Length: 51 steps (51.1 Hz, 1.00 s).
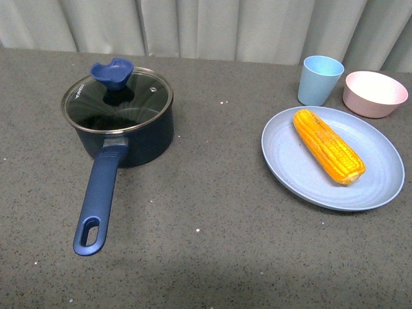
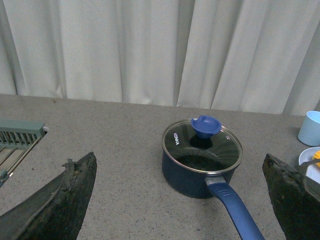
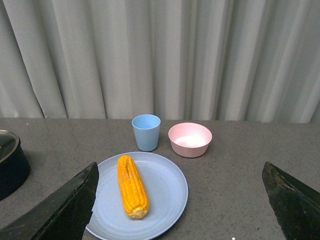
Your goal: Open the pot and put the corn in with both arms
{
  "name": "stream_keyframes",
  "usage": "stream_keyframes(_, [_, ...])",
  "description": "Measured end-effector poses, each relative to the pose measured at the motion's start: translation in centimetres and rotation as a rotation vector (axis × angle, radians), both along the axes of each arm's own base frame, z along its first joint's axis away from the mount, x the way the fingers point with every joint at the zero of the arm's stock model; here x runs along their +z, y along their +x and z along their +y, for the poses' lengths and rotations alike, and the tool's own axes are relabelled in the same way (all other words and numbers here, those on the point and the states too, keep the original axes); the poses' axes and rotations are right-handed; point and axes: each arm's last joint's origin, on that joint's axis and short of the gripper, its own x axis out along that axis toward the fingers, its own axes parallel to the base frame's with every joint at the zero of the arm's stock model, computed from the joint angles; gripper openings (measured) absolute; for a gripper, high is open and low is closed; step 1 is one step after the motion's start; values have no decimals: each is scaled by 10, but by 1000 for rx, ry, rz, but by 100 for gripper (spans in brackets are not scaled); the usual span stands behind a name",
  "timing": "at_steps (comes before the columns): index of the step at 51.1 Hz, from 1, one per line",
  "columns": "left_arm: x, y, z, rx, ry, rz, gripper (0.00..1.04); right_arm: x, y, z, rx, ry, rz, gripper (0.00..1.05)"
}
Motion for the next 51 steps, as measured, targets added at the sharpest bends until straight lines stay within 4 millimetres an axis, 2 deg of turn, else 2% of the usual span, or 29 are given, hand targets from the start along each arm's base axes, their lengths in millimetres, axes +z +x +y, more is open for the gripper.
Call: stream_keyframes(51, [0,0,0,0,0,0,98,0,0,0,0,0,0,96])
